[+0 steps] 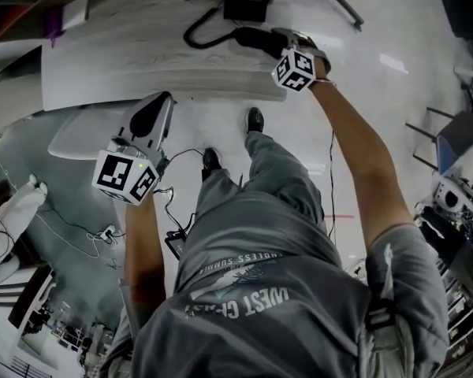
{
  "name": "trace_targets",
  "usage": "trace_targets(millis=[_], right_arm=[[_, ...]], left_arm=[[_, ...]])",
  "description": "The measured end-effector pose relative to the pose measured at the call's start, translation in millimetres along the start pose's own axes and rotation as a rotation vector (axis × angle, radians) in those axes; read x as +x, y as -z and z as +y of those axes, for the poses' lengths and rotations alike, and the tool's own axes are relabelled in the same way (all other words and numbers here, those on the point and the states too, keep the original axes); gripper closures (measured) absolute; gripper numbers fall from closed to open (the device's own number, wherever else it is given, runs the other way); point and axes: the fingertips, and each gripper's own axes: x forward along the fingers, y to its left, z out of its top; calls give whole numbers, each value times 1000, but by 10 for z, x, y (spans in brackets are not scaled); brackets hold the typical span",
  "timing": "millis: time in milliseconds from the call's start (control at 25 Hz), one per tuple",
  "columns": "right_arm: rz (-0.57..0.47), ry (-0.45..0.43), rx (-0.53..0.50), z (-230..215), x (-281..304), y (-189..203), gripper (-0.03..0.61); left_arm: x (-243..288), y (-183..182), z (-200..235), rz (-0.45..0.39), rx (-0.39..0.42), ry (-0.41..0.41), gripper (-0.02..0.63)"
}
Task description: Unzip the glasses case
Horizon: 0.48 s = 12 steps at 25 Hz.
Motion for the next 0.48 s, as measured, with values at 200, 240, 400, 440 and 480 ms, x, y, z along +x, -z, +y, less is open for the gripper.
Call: trace_targets(millis=[200, 240, 400, 440, 480], right_arm=[[-75, -57, 182, 110, -249, -183, 314], [-98, -70, 203, 143, -328, -256, 316], [-195, -103, 239, 251, -693, -632, 319], [-216, -107, 240, 267, -800, -736, 319], [-239, -111, 241, 283, -911, -843, 319]], left_arm=[[1, 80, 38, -3, -56, 21, 614], [-1, 101, 44, -4, -69, 30, 614], [6, 175, 56, -15, -93, 75, 614], [11, 182, 51, -20, -95, 90, 614], [14, 185, 41, -26, -97, 106, 614]])
